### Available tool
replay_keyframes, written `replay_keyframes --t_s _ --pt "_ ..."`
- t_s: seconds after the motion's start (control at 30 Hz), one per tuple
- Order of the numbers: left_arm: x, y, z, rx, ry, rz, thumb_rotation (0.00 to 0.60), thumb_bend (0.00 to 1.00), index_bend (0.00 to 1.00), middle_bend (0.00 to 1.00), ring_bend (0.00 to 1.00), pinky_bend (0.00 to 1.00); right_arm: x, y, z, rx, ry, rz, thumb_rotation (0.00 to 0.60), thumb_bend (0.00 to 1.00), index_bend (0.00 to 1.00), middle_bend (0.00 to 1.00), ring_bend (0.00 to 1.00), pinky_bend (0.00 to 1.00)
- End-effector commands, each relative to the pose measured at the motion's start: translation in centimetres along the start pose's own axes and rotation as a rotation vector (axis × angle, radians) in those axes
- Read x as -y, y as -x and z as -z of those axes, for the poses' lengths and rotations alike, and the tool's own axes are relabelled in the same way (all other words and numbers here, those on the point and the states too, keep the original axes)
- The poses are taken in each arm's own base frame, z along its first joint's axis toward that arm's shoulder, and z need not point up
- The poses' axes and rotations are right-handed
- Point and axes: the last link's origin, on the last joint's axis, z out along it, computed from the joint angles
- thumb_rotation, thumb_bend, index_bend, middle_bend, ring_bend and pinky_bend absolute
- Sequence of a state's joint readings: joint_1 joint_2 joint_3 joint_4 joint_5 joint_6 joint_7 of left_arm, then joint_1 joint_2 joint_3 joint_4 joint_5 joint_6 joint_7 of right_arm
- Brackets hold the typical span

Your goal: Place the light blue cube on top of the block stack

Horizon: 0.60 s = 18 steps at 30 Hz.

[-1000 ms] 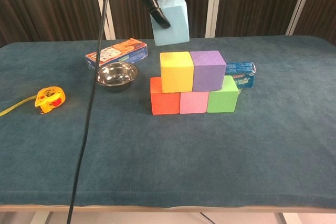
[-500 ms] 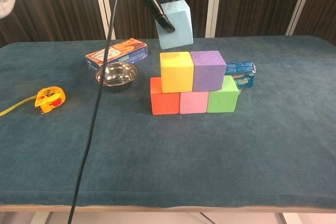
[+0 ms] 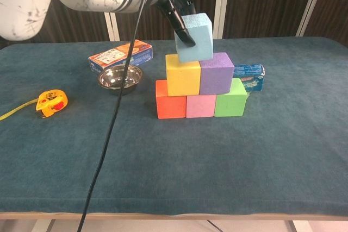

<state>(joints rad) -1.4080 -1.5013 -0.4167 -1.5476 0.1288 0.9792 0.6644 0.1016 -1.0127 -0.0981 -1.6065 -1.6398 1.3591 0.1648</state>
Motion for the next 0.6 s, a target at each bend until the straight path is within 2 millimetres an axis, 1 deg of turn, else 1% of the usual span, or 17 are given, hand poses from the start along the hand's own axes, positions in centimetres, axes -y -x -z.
replay_keyframes --t_s 0.03,0.43,0.6 --pt "0.1 0.0 -0.1 0.024 0.012 0.021 0.6 0.14 0.41 0.46 0.29 0.17 0.0 0.0 0.0 0.0 0.001 0.001 0.6 0.24 0.0 0.0 0.0 0.0" --pt "-0.5 0.6 -0.8 0.01 0.044 0.004 0.6 0.14 0.41 0.46 0.29 0.17 0.0 -0.1 0.0 0.003 -0.001 -0.006 0.6 0.24 0.0 0.0 0.0 0.0" --pt "-0.4 1.1 -1.2 -0.001 0.05 -0.056 0.6 0.14 0.41 0.45 0.29 0.17 0.0 -0.1 0.1 0.007 -0.004 -0.006 0.6 0.24 0.0 0.0 0.0 0.0"
